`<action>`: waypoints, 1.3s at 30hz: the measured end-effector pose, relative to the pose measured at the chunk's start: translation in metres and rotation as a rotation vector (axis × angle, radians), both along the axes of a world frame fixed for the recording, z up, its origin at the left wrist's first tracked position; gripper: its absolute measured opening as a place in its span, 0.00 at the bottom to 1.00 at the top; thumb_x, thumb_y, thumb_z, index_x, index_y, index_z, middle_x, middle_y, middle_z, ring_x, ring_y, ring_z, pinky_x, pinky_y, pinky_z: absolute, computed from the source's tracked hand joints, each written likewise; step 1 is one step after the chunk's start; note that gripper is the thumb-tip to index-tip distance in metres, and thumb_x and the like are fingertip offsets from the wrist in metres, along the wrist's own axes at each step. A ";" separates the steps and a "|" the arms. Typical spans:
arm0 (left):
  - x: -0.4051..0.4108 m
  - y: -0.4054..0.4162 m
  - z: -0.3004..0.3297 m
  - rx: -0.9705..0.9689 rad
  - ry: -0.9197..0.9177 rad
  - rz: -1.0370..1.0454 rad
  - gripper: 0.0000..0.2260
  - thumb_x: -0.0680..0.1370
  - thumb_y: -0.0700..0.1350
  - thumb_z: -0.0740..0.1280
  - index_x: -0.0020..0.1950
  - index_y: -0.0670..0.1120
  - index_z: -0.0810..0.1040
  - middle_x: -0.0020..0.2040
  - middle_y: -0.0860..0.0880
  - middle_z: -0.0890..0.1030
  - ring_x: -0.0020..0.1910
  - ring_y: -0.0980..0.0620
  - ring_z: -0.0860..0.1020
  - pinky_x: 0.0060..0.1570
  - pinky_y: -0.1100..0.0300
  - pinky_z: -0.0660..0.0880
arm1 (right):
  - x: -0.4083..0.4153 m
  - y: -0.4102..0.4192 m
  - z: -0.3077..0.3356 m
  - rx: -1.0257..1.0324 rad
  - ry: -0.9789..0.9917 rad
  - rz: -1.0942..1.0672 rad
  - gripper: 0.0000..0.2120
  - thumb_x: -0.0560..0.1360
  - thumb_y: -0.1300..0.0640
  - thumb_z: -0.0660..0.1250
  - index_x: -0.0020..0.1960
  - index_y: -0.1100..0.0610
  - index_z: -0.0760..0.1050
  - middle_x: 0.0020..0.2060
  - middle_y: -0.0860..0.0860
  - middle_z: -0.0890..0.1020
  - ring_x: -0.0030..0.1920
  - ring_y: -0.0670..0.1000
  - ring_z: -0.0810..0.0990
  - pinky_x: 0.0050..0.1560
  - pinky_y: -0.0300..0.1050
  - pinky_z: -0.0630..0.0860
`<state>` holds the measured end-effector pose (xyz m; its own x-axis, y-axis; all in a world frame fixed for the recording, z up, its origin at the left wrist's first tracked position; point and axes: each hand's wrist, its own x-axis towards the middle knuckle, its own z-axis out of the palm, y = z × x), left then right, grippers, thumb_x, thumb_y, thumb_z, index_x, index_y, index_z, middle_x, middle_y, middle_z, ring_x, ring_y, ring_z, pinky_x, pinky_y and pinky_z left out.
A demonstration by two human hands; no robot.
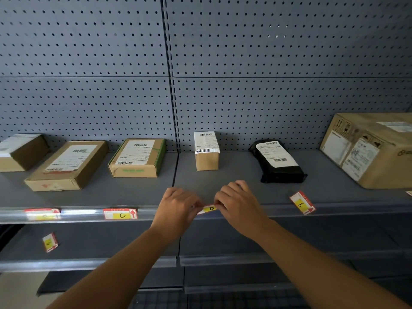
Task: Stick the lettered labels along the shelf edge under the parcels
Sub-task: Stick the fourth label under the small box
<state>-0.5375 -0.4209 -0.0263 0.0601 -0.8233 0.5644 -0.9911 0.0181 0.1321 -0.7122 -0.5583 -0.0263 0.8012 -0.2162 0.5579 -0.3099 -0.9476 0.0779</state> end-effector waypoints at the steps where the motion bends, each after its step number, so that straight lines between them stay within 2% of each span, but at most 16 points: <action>1: 0.001 0.001 -0.001 -0.003 -0.004 0.003 0.05 0.74 0.48 0.75 0.45 0.55 0.80 0.40 0.59 0.81 0.43 0.57 0.76 0.54 0.60 0.66 | 0.000 0.001 -0.002 -0.005 0.010 0.000 0.06 0.79 0.52 0.66 0.45 0.52 0.75 0.41 0.47 0.78 0.45 0.51 0.74 0.59 0.49 0.70; 6: 0.000 0.000 0.001 -0.011 -0.083 -0.016 0.03 0.75 0.49 0.74 0.44 0.55 0.81 0.41 0.57 0.82 0.45 0.55 0.77 0.55 0.57 0.67 | -0.006 0.003 -0.011 -0.037 0.015 -0.035 0.08 0.81 0.52 0.63 0.45 0.52 0.77 0.41 0.47 0.79 0.45 0.51 0.75 0.60 0.48 0.69; 11: 0.001 -0.002 0.005 -0.030 -0.044 -0.007 0.02 0.77 0.50 0.72 0.45 0.55 0.81 0.42 0.57 0.81 0.45 0.55 0.77 0.55 0.56 0.68 | -0.008 0.007 -0.005 -0.053 -0.110 -0.059 0.07 0.81 0.54 0.65 0.45 0.53 0.77 0.41 0.48 0.78 0.44 0.52 0.75 0.56 0.50 0.71; 19: -0.001 -0.005 0.005 -0.023 0.014 -0.035 0.02 0.76 0.51 0.72 0.45 0.55 0.81 0.40 0.59 0.82 0.44 0.57 0.76 0.55 0.58 0.67 | -0.013 0.005 -0.007 -0.058 -0.052 -0.078 0.07 0.81 0.52 0.64 0.46 0.53 0.76 0.41 0.48 0.78 0.44 0.52 0.75 0.56 0.50 0.71; 22: -0.002 -0.004 0.004 -0.025 0.021 -0.032 0.03 0.75 0.50 0.74 0.44 0.55 0.81 0.39 0.59 0.81 0.43 0.57 0.76 0.54 0.60 0.65 | -0.010 0.006 -0.006 -0.044 -0.055 -0.075 0.05 0.80 0.53 0.65 0.46 0.53 0.76 0.41 0.48 0.78 0.44 0.52 0.75 0.56 0.50 0.71; 26: 0.002 0.001 -0.005 0.000 0.002 0.000 0.03 0.74 0.50 0.74 0.43 0.54 0.81 0.38 0.58 0.81 0.43 0.54 0.77 0.53 0.55 0.69 | -0.003 0.010 -0.003 -0.036 -0.019 -0.037 0.05 0.79 0.53 0.67 0.45 0.53 0.75 0.40 0.48 0.78 0.44 0.52 0.74 0.56 0.50 0.72; 30: 0.010 0.007 -0.006 -0.043 0.004 0.005 0.01 0.76 0.50 0.73 0.44 0.54 0.82 0.40 0.58 0.81 0.45 0.54 0.77 0.53 0.54 0.70 | -0.007 0.021 -0.012 -0.006 -0.121 -0.114 0.08 0.76 0.50 0.70 0.49 0.53 0.74 0.43 0.49 0.76 0.44 0.51 0.73 0.52 0.48 0.72; 35: 0.017 0.007 0.003 -0.030 0.010 0.003 0.02 0.77 0.52 0.72 0.46 0.55 0.82 0.42 0.59 0.82 0.46 0.55 0.76 0.53 0.56 0.68 | -0.024 0.014 -0.043 -0.144 0.057 -0.226 0.17 0.71 0.46 0.77 0.50 0.55 0.75 0.42 0.51 0.77 0.43 0.53 0.75 0.48 0.49 0.75; 39: 0.016 0.007 0.005 -0.010 0.023 -0.025 0.02 0.76 0.52 0.72 0.46 0.56 0.81 0.41 0.59 0.81 0.45 0.56 0.75 0.52 0.58 0.64 | -0.018 0.012 -0.048 -0.182 0.051 -0.195 0.15 0.72 0.54 0.78 0.54 0.57 0.77 0.44 0.53 0.79 0.44 0.55 0.77 0.47 0.50 0.76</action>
<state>-0.5211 -0.4134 -0.0212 0.0523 -0.8188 0.5717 -0.9871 0.0446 0.1541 -0.7299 -0.5463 -0.0747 0.7825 -0.2689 0.5617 -0.4761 -0.8396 0.2614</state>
